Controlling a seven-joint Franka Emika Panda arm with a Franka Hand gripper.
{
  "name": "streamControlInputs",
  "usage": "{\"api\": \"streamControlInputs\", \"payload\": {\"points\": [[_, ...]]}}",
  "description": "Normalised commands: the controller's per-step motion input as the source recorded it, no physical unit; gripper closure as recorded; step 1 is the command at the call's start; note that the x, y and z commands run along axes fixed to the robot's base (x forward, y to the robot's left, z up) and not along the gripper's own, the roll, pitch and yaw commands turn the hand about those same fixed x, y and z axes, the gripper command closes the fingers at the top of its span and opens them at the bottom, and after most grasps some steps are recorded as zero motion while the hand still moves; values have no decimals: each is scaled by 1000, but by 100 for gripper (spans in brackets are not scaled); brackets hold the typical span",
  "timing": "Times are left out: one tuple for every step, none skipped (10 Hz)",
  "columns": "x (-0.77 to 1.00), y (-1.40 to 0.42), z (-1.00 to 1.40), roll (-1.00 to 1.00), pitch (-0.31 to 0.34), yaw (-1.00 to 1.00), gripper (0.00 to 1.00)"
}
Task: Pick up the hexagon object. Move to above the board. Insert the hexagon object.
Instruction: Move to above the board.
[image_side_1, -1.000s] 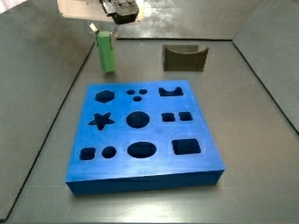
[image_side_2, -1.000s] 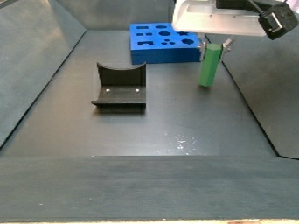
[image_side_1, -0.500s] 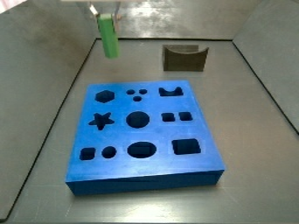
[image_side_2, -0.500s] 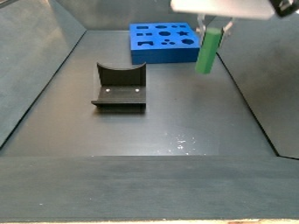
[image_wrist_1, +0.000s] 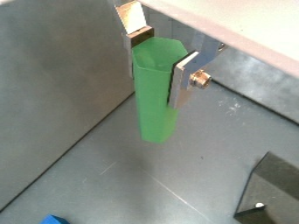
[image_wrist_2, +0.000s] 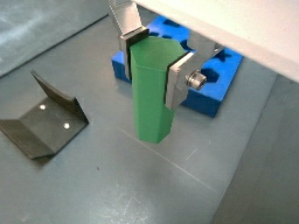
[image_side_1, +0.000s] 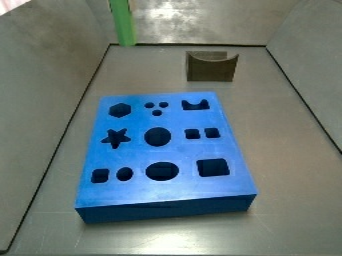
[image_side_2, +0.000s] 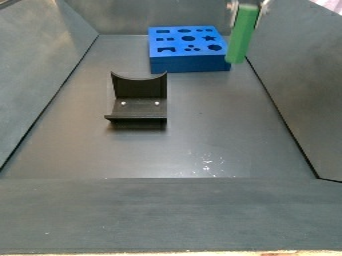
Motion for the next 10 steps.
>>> {"api": "streamControlInputs", "payload": {"points": [[52,-54,1000,95,83,23,100],[52,-53,1000,88,84,25,100],[52,-53,1000,83,86,26,100],[50,-52,1000,72,86,28,100],[49,-53,1000,65,84,28,100],[48,-52,1000,54,85,30,100],[48,-51,1000,49,85,30,100],[46,-51,1000,39,86,31,100],[45,-51,1000,32,84,31,100],[44,-52,1000,24,86,31,100]]}}
